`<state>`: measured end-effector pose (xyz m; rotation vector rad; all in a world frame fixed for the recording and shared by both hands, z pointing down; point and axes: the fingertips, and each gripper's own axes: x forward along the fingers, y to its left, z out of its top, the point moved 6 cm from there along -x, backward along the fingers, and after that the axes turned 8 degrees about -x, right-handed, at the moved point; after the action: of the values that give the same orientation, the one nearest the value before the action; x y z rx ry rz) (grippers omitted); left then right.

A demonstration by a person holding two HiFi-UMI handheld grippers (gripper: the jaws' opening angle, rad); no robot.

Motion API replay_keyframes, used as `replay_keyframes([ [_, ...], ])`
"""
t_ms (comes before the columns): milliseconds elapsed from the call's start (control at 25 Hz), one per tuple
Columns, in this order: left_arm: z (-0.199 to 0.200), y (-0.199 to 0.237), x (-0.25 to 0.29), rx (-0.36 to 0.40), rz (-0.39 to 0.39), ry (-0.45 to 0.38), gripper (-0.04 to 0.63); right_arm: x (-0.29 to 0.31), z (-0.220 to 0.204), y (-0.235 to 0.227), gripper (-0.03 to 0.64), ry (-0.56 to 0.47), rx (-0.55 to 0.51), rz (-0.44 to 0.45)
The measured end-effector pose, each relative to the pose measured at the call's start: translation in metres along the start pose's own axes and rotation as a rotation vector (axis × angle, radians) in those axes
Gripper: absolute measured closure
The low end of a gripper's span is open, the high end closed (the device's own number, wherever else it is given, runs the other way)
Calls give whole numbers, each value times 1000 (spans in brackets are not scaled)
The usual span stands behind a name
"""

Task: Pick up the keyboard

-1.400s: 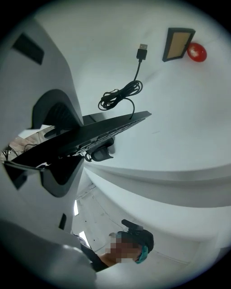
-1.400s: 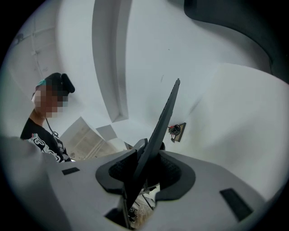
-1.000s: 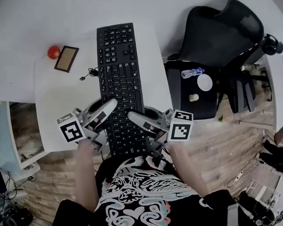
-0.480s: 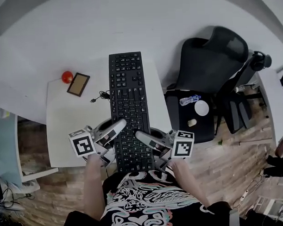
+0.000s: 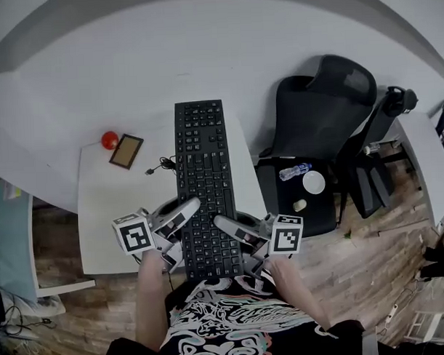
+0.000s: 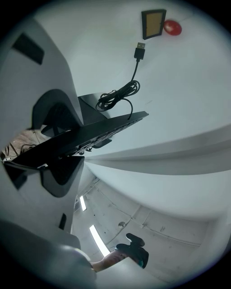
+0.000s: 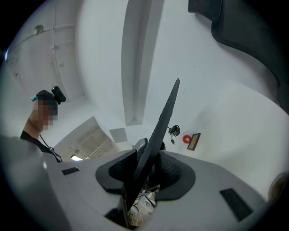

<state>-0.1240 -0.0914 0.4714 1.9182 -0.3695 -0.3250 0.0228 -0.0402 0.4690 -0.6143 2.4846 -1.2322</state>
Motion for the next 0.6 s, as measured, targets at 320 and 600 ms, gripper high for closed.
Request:
replay_keyframes([
  [320, 1, 0, 1, 10, 4, -7, 423, 0, 1, -1, 471, 7, 6, 5],
  [600, -1, -1, 1, 7, 21, -22, 422, 0, 2, -2, 471, 15, 27, 13],
])
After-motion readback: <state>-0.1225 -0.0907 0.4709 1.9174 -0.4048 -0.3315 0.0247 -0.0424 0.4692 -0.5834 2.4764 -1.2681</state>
